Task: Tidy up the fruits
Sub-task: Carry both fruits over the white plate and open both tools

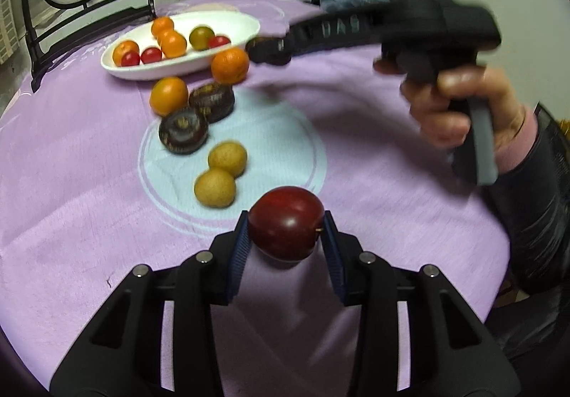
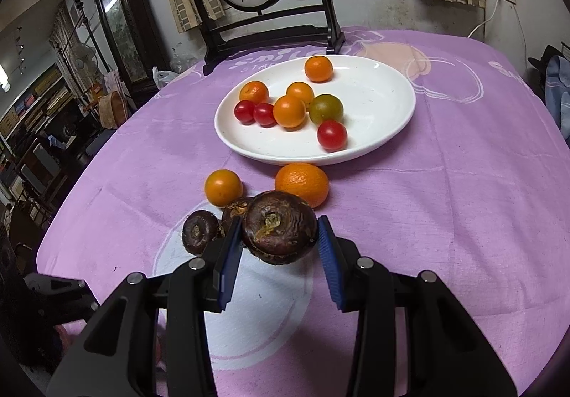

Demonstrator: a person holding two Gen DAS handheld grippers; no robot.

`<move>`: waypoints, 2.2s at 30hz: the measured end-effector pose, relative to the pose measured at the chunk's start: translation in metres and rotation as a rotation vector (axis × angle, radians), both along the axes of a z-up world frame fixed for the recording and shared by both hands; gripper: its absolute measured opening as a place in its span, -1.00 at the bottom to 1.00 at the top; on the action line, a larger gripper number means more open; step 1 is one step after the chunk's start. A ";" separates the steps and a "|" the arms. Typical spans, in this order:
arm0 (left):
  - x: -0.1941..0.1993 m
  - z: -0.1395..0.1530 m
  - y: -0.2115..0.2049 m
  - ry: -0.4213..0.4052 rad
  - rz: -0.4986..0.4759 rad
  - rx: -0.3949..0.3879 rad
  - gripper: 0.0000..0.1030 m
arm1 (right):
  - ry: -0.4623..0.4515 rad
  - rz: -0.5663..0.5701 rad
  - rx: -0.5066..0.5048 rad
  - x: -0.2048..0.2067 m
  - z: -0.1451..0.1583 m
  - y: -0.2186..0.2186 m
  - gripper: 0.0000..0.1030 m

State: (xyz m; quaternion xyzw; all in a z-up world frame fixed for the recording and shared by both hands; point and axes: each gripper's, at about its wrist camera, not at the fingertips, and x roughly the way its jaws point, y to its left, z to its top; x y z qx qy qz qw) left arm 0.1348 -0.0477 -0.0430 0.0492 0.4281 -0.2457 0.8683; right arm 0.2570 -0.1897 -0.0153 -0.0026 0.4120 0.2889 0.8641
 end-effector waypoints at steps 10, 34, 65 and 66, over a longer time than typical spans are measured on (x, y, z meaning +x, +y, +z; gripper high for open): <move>0.023 0.033 0.016 -0.098 0.141 -0.047 -0.23 | -0.056 0.055 0.046 -0.012 0.009 0.006 -0.18; 0.187 0.089 0.062 -0.154 0.371 -0.075 -0.22 | -0.064 -0.249 0.164 0.133 0.033 -0.002 -0.18; 0.175 0.063 0.097 -0.115 0.636 -0.034 0.93 | -0.002 -0.025 0.126 0.036 0.013 0.016 0.44; 0.162 0.058 0.101 -0.117 0.644 -0.024 0.93 | 0.003 -0.016 0.116 0.028 0.010 0.017 0.44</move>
